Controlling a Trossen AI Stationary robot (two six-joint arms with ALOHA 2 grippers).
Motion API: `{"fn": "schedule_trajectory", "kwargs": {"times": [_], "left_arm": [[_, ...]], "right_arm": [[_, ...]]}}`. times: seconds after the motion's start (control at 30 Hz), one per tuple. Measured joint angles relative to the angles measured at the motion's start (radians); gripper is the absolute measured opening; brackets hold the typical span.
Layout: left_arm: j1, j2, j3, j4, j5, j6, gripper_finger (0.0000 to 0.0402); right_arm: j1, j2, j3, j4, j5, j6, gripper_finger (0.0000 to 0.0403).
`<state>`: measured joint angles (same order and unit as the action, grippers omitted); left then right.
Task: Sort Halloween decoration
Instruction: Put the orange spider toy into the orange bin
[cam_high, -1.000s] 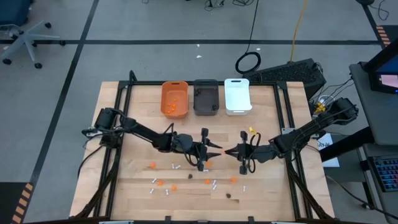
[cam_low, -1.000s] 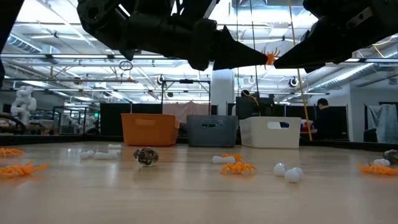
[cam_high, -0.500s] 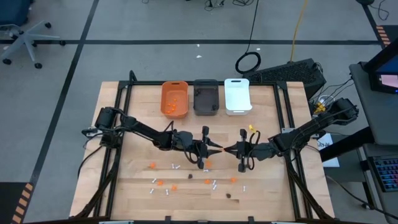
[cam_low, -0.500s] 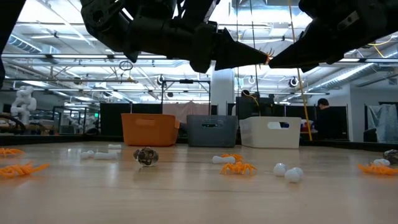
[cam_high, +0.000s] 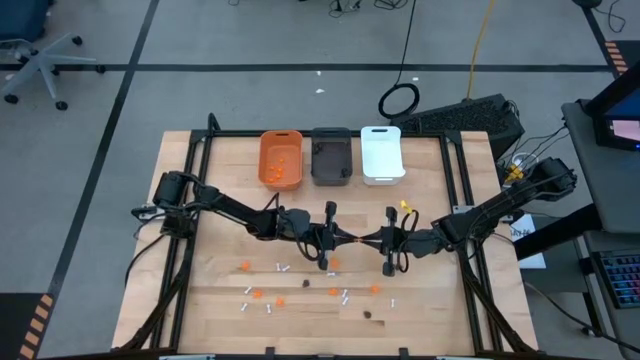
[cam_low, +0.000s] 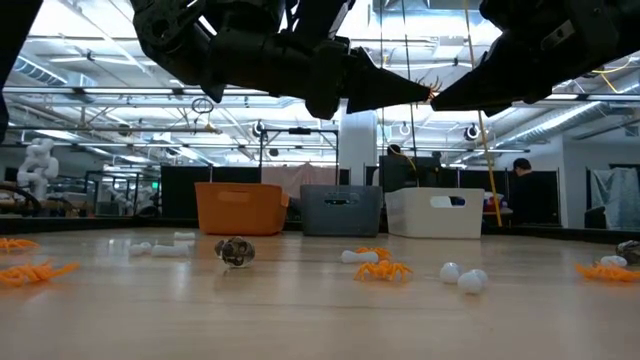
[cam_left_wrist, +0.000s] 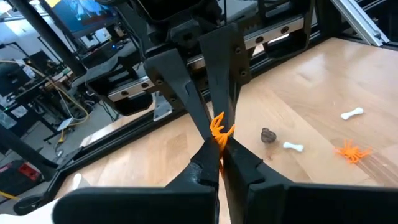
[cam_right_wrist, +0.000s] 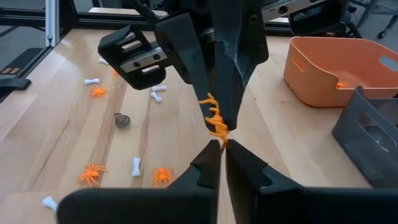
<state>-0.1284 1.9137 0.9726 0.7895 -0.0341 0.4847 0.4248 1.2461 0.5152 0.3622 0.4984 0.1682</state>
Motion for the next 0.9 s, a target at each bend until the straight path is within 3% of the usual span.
{"fn": "schedule_trajectory", "kwargs": {"times": [0.43,0.57,0.73,0.9], "left_arm": [[-0.041,-0.111,0.000,-0.179,-0.076,0.143,0.0000],[-0.065,-0.162,-0.001,-0.292,-0.102,0.256,0.0000],[-0.104,-0.185,-0.001,-0.328,-0.197,0.446,0.0000],[-0.132,-0.185,-0.001,-0.329,-0.212,0.689,0.0000]], "right_arm": [[0.000,0.000,0.000,-0.156,-0.003,0.106,0.0132],[0.000,0.000,0.000,-0.174,-0.002,0.105,0.0141],[0.000,0.000,0.000,-0.173,-0.002,0.073,0.0138],[0.000,0.000,0.000,-0.173,-0.002,0.052,0.0137]]}}
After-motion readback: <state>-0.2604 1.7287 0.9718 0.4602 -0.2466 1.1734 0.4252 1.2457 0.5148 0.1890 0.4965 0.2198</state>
